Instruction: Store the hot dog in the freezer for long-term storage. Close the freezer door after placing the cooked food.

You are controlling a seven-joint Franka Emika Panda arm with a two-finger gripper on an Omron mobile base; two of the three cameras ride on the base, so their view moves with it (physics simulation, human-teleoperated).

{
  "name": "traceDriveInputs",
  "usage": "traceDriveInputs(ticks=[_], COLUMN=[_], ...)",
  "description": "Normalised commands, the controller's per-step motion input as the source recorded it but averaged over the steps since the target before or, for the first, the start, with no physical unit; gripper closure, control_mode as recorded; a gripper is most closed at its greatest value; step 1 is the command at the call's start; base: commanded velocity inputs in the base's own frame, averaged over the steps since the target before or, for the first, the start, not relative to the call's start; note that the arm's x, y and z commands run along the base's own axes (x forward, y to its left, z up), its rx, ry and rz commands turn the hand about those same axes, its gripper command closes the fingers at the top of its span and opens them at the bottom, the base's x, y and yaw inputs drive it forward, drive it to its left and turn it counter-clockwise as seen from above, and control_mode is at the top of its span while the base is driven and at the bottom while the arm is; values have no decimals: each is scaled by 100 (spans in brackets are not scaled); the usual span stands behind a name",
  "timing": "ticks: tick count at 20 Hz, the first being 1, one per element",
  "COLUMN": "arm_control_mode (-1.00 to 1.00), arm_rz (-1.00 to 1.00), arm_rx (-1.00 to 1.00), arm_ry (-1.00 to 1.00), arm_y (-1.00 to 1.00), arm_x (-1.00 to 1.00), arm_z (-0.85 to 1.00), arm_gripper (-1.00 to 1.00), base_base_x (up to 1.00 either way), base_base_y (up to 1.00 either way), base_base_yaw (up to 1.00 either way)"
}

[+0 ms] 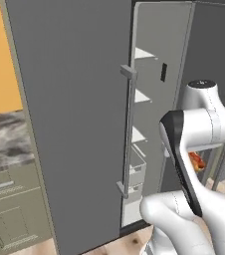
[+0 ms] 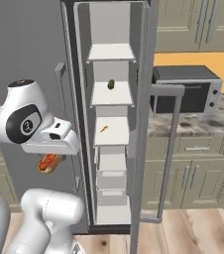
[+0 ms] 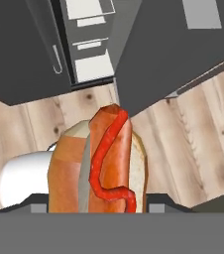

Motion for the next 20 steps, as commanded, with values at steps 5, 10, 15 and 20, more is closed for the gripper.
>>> traceDriveInputs(ticks=[5, 10, 15, 20], arm_control_mode=[100, 100, 100, 100], arm_rz=[0, 0, 0, 0], arm_rx=[0, 0, 0, 0], arm_ry=[0, 0, 0, 0], arm_y=[0, 0, 0, 0], arm_x=[0, 0, 0, 0], arm_z=[0, 0, 0, 0], arm_gripper=[100, 100, 100, 100], base_base_x=[50, 38, 47, 49], base_base_y=[-7, -27, -39, -15], base_base_yaw=[-5, 0, 2, 2])
